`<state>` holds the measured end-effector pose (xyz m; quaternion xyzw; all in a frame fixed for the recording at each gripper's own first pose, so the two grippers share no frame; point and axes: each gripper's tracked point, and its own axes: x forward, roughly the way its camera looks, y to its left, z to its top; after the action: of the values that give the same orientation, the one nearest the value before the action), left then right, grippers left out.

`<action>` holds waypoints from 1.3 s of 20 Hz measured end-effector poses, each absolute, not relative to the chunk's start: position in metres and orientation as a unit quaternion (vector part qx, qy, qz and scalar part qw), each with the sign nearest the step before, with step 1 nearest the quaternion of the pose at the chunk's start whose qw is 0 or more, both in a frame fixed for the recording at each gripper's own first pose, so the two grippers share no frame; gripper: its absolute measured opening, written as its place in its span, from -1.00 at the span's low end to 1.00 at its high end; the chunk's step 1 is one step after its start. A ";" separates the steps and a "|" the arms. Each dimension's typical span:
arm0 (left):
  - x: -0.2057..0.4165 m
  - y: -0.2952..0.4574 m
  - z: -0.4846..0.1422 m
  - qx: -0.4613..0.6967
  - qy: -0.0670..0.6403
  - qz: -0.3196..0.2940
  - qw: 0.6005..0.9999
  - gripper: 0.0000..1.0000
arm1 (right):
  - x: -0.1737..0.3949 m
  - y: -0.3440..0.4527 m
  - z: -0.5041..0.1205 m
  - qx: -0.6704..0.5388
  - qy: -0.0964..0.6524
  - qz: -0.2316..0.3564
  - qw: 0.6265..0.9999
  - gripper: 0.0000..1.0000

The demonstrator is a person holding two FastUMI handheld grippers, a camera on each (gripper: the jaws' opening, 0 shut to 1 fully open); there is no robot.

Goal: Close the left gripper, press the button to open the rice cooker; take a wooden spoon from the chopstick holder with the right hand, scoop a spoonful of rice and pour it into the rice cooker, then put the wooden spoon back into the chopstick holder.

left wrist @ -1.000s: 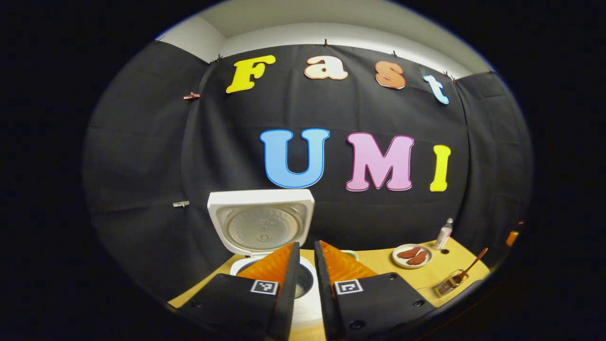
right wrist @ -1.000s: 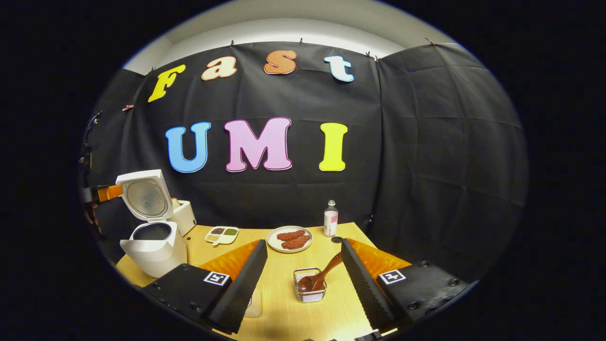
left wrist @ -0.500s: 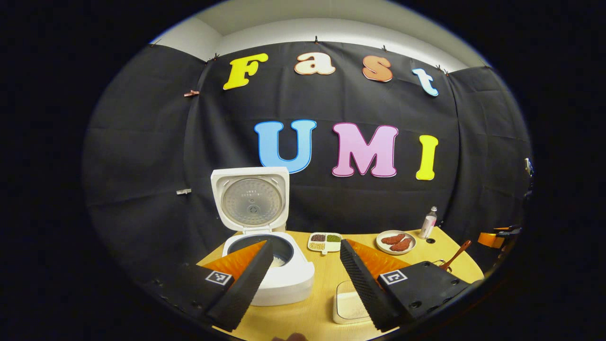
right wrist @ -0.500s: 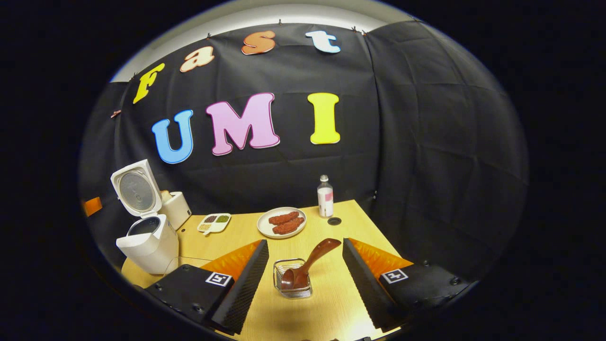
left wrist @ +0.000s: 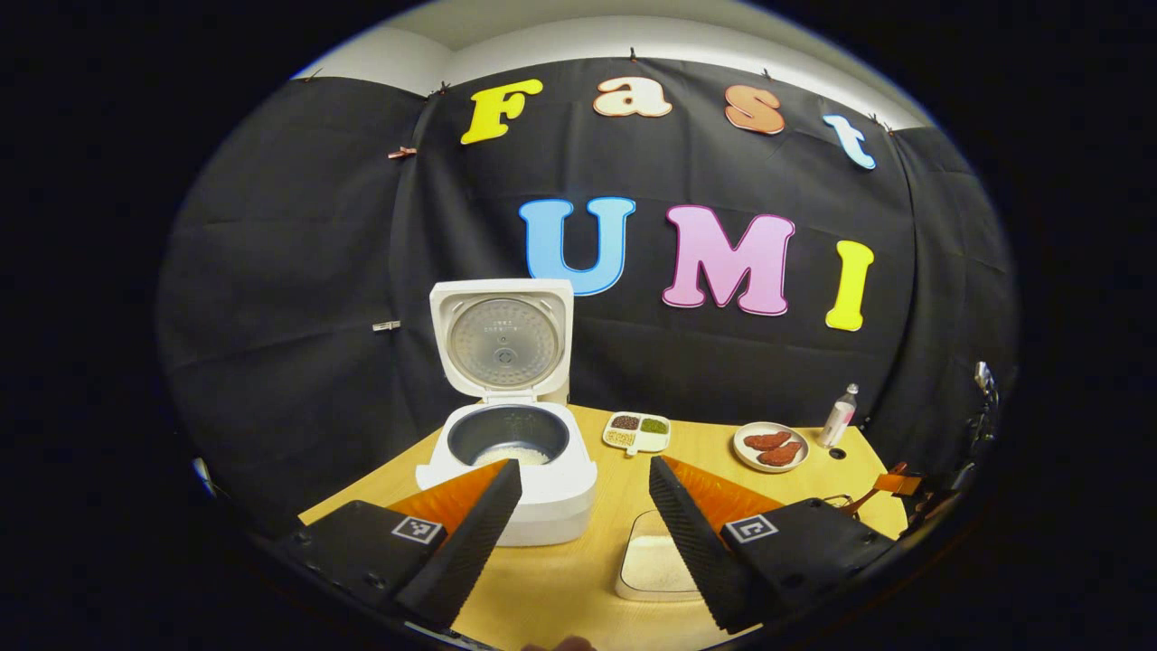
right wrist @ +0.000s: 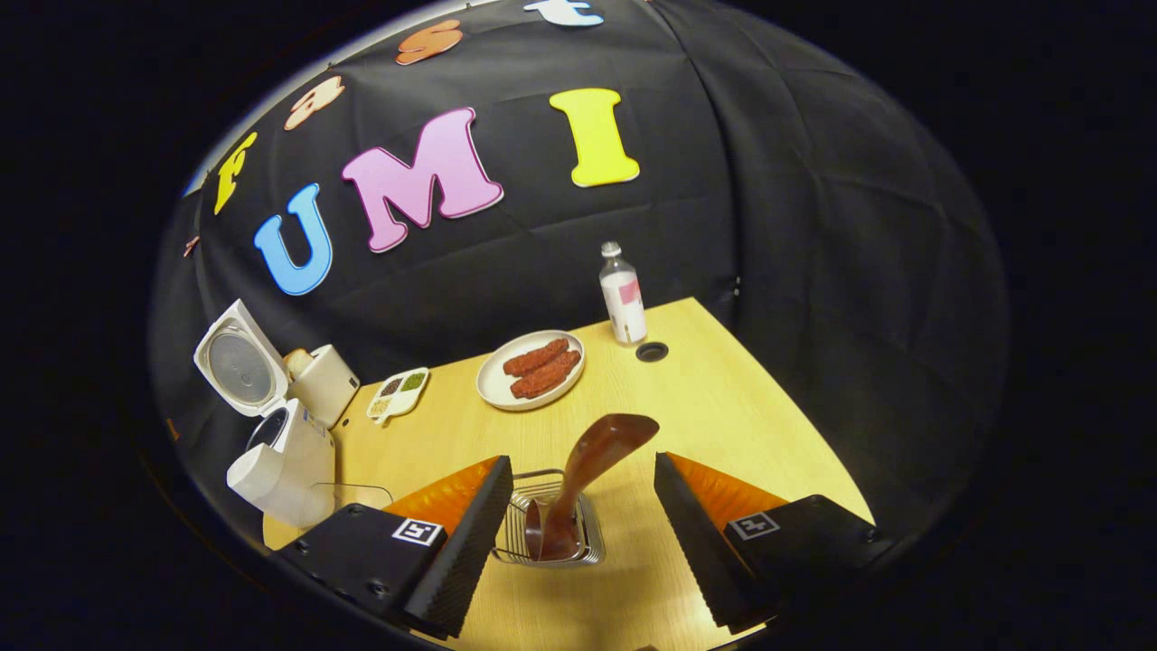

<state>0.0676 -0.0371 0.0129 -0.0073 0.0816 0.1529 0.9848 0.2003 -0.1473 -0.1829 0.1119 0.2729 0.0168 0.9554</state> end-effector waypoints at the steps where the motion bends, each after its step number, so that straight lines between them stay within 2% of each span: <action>1: 0.065 -0.038 0.010 -0.008 0.085 0.160 0.983 0.95 | 0.205 -0.148 -0.191 0.129 0.278 0.013 0.952 0.97; 2: 0.062 -0.039 0.007 -0.010 0.090 0.167 0.982 0.95 | 0.210 -0.148 -0.195 0.145 0.280 0.011 0.949 0.76; 3: 0.059 -0.042 0.001 -0.017 0.095 0.172 0.980 0.95 | 0.214 -0.150 -0.198 0.157 0.280 0.010 0.947 0.86; 4: 0.056 -0.045 -0.003 -0.025 0.101 0.177 0.979 0.95 | 0.220 -0.151 -0.199 0.168 0.277 0.011 0.946 0.80; 5: 0.053 -0.047 -0.008 -0.033 0.107 0.182 0.977 0.95 | 0.223 -0.151 -0.199 0.178 0.275 0.014 0.945 0.63; 6: 0.050 -0.050 -0.011 -0.039 0.110 0.188 0.975 0.96 | 0.227 -0.150 -0.198 0.188 0.277 0.019 0.942 0.57; 7: 0.049 -0.052 -0.015 -0.043 0.114 0.193 0.974 0.96 | 0.230 -0.145 -0.200 0.197 0.280 0.026 0.939 0.28; 8: 0.047 -0.056 -0.018 -0.047 0.116 0.197 0.972 0.95 | 0.234 -0.142 -0.204 0.203 0.285 0.033 0.936 0.41; 9: 0.046 -0.059 -0.020 -0.050 0.119 0.200 0.971 0.94 | 0.237 -0.134 -0.203 0.214 0.285 0.042 0.933 0.21; 11: 0.044 -0.068 -0.026 -0.054 0.124 0.202 0.970 0.92 | 0.244 -0.129 -0.208 0.219 0.288 0.054 0.931 0.00; 14: 0.039 -0.081 -0.032 -0.051 0.131 0.203 0.969 0.92 | 0.249 -0.121 -0.211 0.214 0.297 0.062 0.928 -0.54; 15: 0.038 -0.086 -0.033 -0.050 0.131 0.199 0.970 0.92 | 0.250 -0.120 -0.210 0.217 0.297 0.061 0.928 -0.52; 17: 0.037 -0.094 -0.036 -0.048 0.132 0.190 0.972 0.92 | 0.248 -0.119 -0.210 0.222 0.301 0.066 0.925 -0.63; 20: 0.035 -0.096 -0.042 -0.058 0.131 0.180 0.973 0.92 | 0.239 -0.117 -0.201 0.198 0.291 0.086 0.932 -0.68; 26: 0.034 -0.073 -0.044 -0.059 0.123 0.162 0.977 0.92 | 0.235 -0.119 -0.136 0.191 0.236 0.071 0.950 -0.68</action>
<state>0.0336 -0.0727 -0.0442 -0.0586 0.1227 0.1620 0.9774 0.2350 -0.1188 -0.1358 0.1908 0.2364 0.0710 0.9501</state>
